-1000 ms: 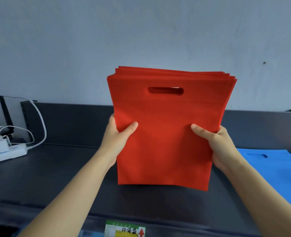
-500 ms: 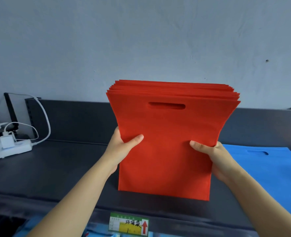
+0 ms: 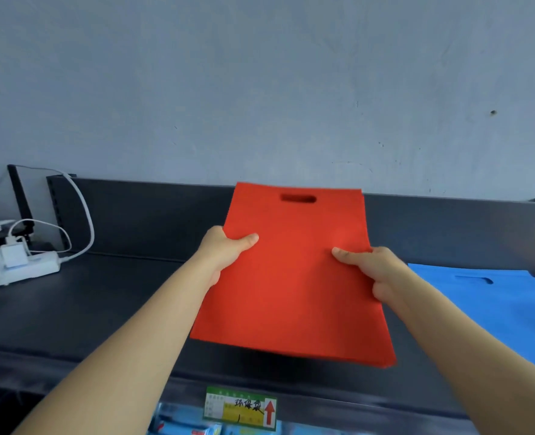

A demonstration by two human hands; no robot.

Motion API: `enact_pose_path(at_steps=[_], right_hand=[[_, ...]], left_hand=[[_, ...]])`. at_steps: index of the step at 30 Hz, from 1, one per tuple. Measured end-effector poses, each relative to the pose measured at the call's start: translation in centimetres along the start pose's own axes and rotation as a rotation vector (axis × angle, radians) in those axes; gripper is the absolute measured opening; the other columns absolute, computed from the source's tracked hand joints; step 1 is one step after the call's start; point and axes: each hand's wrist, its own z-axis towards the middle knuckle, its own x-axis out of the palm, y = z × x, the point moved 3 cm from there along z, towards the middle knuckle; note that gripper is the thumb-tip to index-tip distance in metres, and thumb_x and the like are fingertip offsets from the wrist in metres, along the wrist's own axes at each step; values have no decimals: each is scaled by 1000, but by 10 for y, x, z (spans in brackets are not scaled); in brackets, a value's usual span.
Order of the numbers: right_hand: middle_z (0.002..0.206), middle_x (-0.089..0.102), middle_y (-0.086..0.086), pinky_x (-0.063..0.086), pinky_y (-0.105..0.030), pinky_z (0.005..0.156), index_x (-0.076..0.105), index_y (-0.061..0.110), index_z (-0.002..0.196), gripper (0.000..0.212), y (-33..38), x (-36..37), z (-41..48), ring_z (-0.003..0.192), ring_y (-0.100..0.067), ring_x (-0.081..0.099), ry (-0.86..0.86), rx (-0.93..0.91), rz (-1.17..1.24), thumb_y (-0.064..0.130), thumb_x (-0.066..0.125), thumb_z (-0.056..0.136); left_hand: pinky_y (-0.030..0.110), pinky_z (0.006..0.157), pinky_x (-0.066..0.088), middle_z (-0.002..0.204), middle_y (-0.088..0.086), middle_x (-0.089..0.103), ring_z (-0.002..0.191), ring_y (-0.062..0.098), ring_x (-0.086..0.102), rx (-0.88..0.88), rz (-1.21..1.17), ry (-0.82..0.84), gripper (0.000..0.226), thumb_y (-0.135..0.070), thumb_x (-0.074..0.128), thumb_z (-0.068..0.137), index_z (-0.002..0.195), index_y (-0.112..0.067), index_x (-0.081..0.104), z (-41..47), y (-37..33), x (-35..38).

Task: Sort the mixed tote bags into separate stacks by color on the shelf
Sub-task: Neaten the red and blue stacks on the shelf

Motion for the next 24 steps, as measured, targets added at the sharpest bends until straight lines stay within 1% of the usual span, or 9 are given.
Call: enact_pose_path(at_steps=[3, 7, 10, 13, 16, 18, 22, 23, 24], right_hand=[[97, 69, -19, 56, -40, 71, 61, -3, 109, 57, -32, 6, 16, 84, -31, 68, -54, 98, -71, 15, 87, 61], [87, 64, -17, 50, -35, 61, 58, -6, 109, 52, -65, 10, 28, 73, -27, 62, -109, 193, -178, 8, 83, 66], [95, 60, -18, 49, -40, 71, 52, -2, 106, 51, -75, 8, 32, 83, -30, 59, -163, 207, -215, 8, 83, 67], [102, 61, -19, 52, -44, 82, 52, 2, 96, 47, -78, 9, 35, 94, -33, 61, -207, 186, -253, 11, 85, 65], [101, 61, -17, 51, -42, 84, 49, 6, 80, 38, -78, 10, 33, 98, -33, 60, -240, 153, -283, 13, 84, 66], [95, 61, -15, 51, -38, 81, 49, 8, 74, 32, -75, 8, 30, 95, -31, 60, -241, 147, -292, 12, 80, 70], [68, 45, -6, 34, -27, 55, 54, 8, 78, 18, -62, -4, 12, 60, -18, 42, -186, 89, -384, 12, 72, 77], [68, 44, -6, 32, -26, 54, 58, 6, 84, 14, -56, -10, 4, 59, -17, 40, -184, 53, -425, 12, 70, 78], [74, 49, -10, 36, -28, 58, 60, 0, 98, 24, -52, -19, -1, 63, -20, 44, -182, 8, -465, 12, 68, 80]], left_hand=[[44, 86, 54, 105, 6, 68, 91, 23, 67, -112, 100, 87, 49, -37, 80, 70, 109, -13, 61, 7, 29, 2], [36, 93, 47, 111, 0, 59, 104, 19, 57, -173, 344, 199, 32, -33, 70, 82, 106, -20, 52, 4, 66, 8], [43, 107, 35, 147, -1, 35, 132, 25, 35, 10, 755, 119, 61, -42, 60, 87, 140, -23, 35, 1, 73, 11], [44, 109, 31, 149, -8, 34, 136, 17, 31, 287, 779, 108, 48, -44, 49, 93, 138, -29, 42, -20, 56, 26], [42, 111, 26, 151, -9, 31, 138, 16, 27, 386, 983, 294, 49, -54, 37, 95, 138, -33, 41, -38, 63, 48], [40, 112, 23, 152, -7, 26, 139, 17, 25, 359, 1116, 353, 54, -59, 29, 94, 141, -33, 35, -40, 81, 54], [37, 112, 21, 151, -8, 27, 140, 15, 22, 401, 1125, 301, 54, -59, 25, 95, 141, -32, 33, -37, 91, 55], [37, 112, 21, 151, -8, 27, 140, 14, 22, 413, 1130, 299, 54, -58, 25, 95, 141, -32, 33, -37, 91, 55], [36, 112, 22, 152, -8, 27, 140, 14, 22, 417, 1135, 304, 54, -58, 25, 95, 141, -31, 33, -35, 91, 55]])
